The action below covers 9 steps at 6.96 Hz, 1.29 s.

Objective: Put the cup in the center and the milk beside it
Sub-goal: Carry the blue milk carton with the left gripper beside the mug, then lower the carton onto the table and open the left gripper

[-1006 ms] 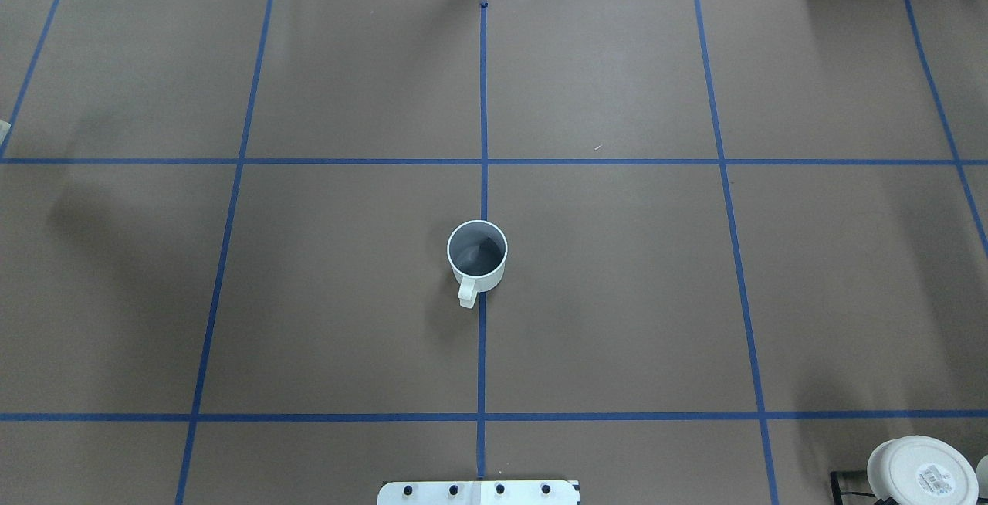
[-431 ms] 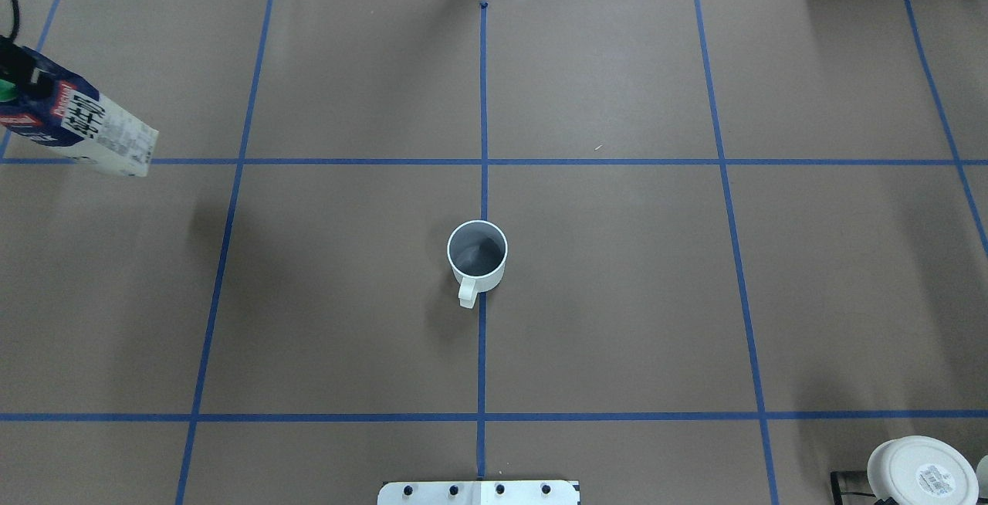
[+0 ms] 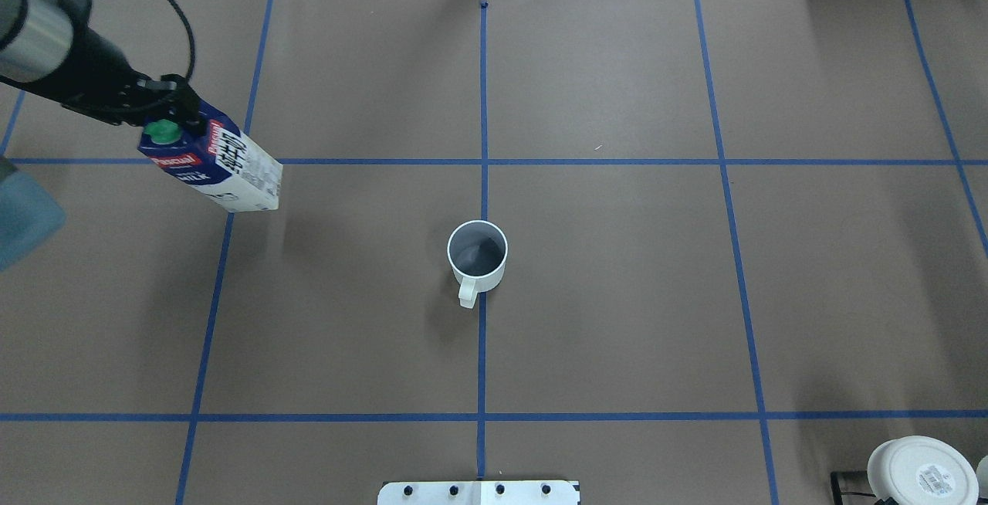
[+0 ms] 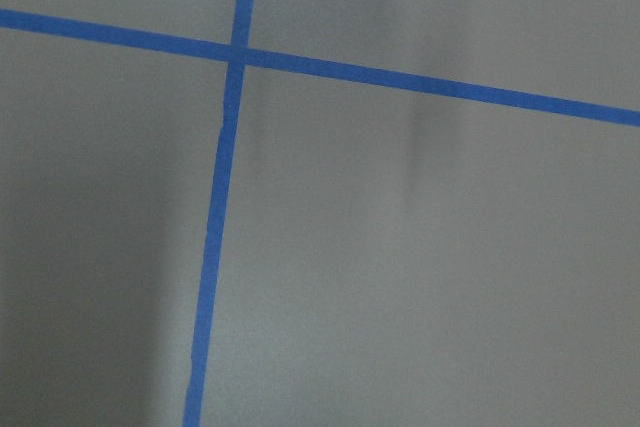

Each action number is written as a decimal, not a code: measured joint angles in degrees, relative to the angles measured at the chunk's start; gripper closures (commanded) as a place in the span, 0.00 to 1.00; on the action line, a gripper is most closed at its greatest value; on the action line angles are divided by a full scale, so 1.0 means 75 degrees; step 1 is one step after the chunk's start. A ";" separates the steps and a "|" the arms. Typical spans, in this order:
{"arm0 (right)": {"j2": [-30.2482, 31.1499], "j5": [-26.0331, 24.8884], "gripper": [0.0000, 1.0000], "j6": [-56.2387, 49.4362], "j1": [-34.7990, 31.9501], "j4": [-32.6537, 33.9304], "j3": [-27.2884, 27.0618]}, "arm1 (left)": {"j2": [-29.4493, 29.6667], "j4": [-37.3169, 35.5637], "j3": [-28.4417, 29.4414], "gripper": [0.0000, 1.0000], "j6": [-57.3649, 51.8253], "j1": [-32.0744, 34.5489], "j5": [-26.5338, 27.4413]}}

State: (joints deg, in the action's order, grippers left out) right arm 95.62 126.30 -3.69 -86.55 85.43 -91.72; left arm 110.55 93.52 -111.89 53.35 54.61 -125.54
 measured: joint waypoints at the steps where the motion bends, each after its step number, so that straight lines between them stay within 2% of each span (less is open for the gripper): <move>1: 0.0000 0.0000 0.00 0.0000 0.0000 0.0000 0.0004 | 0.0712 -0.0670 -0.0027 0.80 0.0737 -0.0692 0.0485; 3: 0.0000 0.0000 0.00 0.0000 0.0000 0.0000 0.0010 | 0.1759 -0.1688 -0.0006 0.80 0.1717 -0.1818 0.1305; 5: 0.0000 0.0000 0.00 0.0003 0.0000 0.0000 0.0025 | 0.2256 -0.1878 0.0231 0.80 0.2130 -0.2325 0.1591; 6: -0.0003 0.0000 0.00 0.0008 0.0001 0.0000 0.0035 | 0.2429 -0.1889 0.0402 0.67 0.2228 -0.2483 0.1733; 7: -0.0007 0.0000 0.00 0.0008 0.0004 0.0000 0.0051 | 0.2528 -0.1890 0.0526 0.32 0.2273 -0.2602 0.1874; 8: -0.0019 0.0000 0.00 0.0004 0.0007 0.0000 0.0072 | 0.2570 -0.1889 0.0582 0.03 0.2276 -0.2660 0.1941; 9: -0.0034 0.0000 0.00 0.0001 0.0008 0.0000 0.0092 | 0.2587 -0.1887 0.0594 0.02 0.2250 -0.2678 0.1970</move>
State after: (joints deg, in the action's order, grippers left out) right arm 95.37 126.30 -3.68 -86.49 85.43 -91.03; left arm 129.95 79.37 -107.44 70.23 34.53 -110.77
